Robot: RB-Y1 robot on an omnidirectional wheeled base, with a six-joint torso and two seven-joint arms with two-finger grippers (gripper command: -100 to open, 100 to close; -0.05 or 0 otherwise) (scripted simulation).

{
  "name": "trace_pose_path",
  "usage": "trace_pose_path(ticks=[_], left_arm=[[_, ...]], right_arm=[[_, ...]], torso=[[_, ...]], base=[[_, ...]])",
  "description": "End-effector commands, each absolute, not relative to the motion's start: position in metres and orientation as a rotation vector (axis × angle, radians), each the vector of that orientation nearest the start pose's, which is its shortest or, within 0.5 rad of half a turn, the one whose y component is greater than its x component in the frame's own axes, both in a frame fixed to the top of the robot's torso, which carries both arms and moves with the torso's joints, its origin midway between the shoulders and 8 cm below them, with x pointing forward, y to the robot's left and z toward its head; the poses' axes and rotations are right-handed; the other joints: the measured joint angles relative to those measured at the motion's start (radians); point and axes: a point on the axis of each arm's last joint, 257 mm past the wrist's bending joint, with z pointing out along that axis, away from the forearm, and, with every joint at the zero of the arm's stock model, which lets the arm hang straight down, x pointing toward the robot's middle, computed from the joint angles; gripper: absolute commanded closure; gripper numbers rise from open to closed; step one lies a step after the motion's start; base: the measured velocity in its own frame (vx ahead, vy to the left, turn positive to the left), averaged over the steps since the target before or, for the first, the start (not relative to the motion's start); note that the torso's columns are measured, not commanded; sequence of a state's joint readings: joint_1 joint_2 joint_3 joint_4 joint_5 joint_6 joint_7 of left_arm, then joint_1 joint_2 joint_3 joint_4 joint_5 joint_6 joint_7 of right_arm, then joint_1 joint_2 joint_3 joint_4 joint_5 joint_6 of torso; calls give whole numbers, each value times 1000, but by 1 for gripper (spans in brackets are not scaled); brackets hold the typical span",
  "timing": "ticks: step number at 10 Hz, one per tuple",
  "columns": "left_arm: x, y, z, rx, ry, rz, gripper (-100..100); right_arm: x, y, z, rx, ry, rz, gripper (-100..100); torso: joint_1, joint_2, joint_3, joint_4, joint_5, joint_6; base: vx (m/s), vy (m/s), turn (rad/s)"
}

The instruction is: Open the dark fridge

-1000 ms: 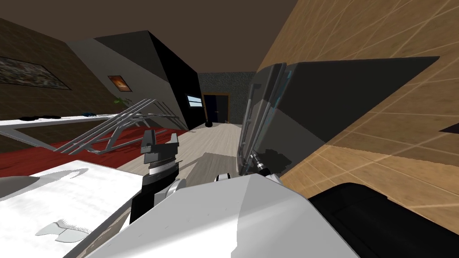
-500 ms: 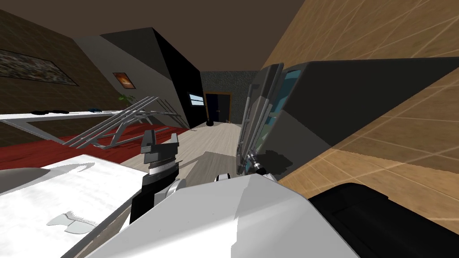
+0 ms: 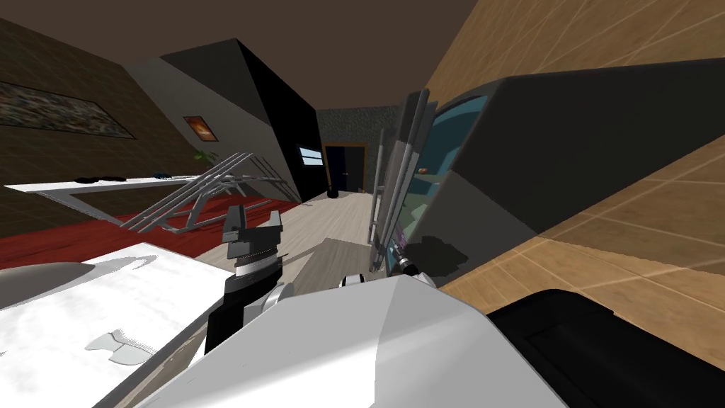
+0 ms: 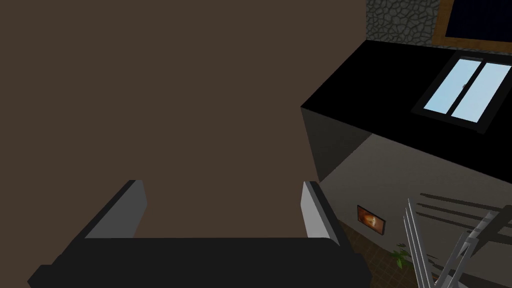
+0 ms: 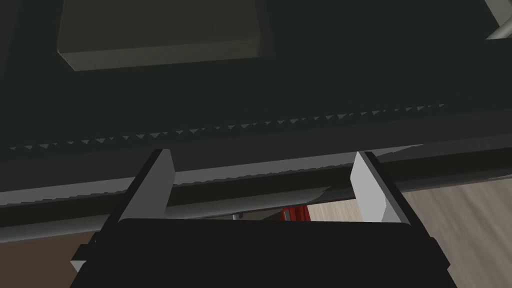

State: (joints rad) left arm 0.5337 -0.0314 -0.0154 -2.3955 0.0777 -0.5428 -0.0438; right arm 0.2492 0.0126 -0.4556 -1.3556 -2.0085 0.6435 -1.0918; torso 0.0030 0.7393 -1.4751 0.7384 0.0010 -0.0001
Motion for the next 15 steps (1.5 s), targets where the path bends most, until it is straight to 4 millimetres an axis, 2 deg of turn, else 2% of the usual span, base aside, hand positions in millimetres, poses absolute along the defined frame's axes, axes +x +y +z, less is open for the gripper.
trace_pose_path(ticks=[1, 3, 6, 7, 10, 13, 14, 15], left_arm=[[307, 285, 72, -609, 458, -1337, 0], [307, 285, 72, -609, 458, -1336, 0], [307, 285, 72, -609, 458, -1337, 0], [307, 285, 72, -609, 458, -1337, 0], [307, 285, 72, -609, 458, -1336, 0], [307, 285, 72, -609, 458, -1337, 0], [307, 285, 72, -609, 458, -1337, 0], [307, 285, 72, -609, 458, -1337, 0]], right_arm=[[404, -333, -385, -1353, 1366, -1043, -100], [402, -340, -395, -1375, 1416, -1043, -100], [400, -338, -402, -1370, 1445, -1000, -100], [405, -326, -408, -1405, 1454, -991, -100], [400, -340, -421, -1415, 1534, -1004, -100], [398, -339, -426, -1407, 1560, -974, -100], [403, -328, -429, -1435, 1562, -979, -100], [402, -333, -432, -1433, 1586, -988, -100]], torso=[[-5, 2, 1, 1, -1, -1], [-3, -1, 0, 0, -1, 1], [-2, -3, -2, -1, -1, 0], [-3, -2, -1, -1, -1, 0], [-4, -1, 0, 0, -1, 0], [-1, -3, -2, -1, 0, 0], [-2, -2, -1, -1, -1, 0], [-6, 1, 0, 0, -2, -1]], base=[[-49, -72, 114], [-21, -23, -25], [2, 5, 1], [-34, -47, 211], [-28, -47, 28], [4, 5, 1], [-39, -58, 263], [-53, -73, 104]])
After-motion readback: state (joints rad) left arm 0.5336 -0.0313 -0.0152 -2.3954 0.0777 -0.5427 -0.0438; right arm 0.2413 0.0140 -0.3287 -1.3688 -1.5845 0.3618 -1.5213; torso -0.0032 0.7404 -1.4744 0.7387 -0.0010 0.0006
